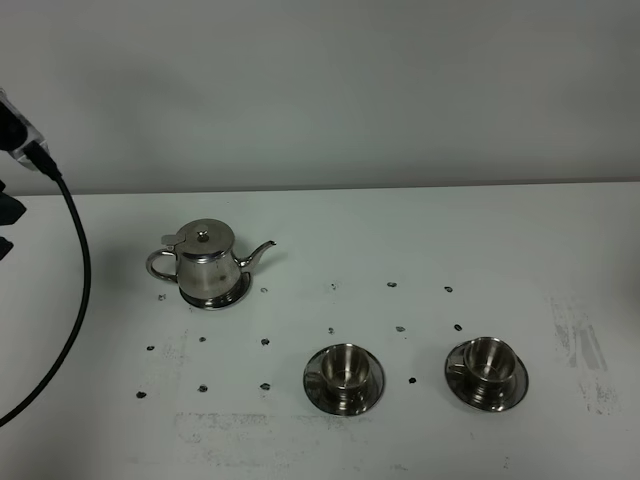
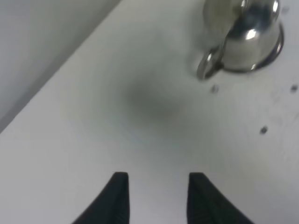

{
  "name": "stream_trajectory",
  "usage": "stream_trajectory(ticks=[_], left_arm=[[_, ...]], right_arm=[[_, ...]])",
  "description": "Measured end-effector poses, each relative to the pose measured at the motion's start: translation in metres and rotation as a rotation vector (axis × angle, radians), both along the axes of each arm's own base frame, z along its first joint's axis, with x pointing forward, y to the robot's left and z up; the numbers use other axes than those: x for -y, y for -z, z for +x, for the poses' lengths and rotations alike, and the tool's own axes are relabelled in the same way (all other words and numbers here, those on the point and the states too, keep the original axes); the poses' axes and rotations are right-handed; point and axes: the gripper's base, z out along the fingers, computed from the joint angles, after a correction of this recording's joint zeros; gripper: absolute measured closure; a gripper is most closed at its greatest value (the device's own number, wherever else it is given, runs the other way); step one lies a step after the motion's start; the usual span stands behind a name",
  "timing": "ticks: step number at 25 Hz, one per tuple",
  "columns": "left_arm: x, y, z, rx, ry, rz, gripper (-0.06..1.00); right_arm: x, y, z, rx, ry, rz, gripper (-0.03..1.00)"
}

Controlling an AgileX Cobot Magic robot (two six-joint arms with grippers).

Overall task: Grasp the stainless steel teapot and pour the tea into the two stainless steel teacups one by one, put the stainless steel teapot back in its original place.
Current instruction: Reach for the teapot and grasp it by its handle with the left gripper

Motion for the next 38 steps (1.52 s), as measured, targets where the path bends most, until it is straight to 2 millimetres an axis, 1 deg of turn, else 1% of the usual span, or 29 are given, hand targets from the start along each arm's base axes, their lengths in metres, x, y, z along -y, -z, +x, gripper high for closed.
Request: stream_trajectory(ticks=[5,8,10,12,15,16,18,22,25,27,31,34,38], left_arm=[[0.0,0.0,0.003,-0.033,0.014,0.005,0.62],[-0.001,0.0,0.007,-0.05,0.023,0.009,0.61],[-0.002,0.004,0.012,-0.058,0.036,0.023,0.56],[-0.003,0.009,0.018,-0.062,0.066,0.044,0.5],[-0.004,0.018,0.026,-0.057,0.095,0.068,0.37],[-0.004,0.021,0.029,-0.054,0.099,0.073,0.34],[-0.005,0.024,0.034,-0.05,0.101,0.079,0.3],[-0.006,0.035,0.047,-0.068,0.111,0.087,0.3],[-0.004,0.043,0.055,-0.089,0.133,0.12,0.31],[0.001,0.046,0.061,-0.108,0.152,0.139,0.31],[0.014,0.05,0.073,-0.118,0.194,0.183,0.31],[0.024,0.055,0.083,-0.121,0.223,0.211,0.31],[0.035,0.057,0.09,-0.129,0.239,0.243,0.31]], right_arm=[[0.002,0.011,-0.065,0.038,0.061,0.069,0.51],[0.004,0.021,-0.097,0.045,0.081,0.066,0.51],[0.005,0.029,-0.113,0.039,0.09,0.053,0.51],[0.006,0.038,-0.128,0.013,0.096,0.046,0.51],[0.006,0.052,-0.145,-0.006,0.099,0.044,0.51],[0.007,0.059,-0.149,-0.013,0.101,0.04,0.51],[0.008,0.073,-0.158,-0.006,0.108,0.027,0.51],[0.011,0.108,-0.172,-0.002,0.125,0.0,0.51],[0.012,0.125,-0.183,0.035,0.131,-0.008,0.51],[0.011,0.131,-0.187,0.052,0.129,0.0,0.51],[0.009,0.141,-0.185,0.014,0.118,0.017,0.51],[0.009,0.142,-0.185,0.01,0.119,0.019,0.51],[0.009,0.141,-0.185,0.01,0.12,0.021,0.51]])
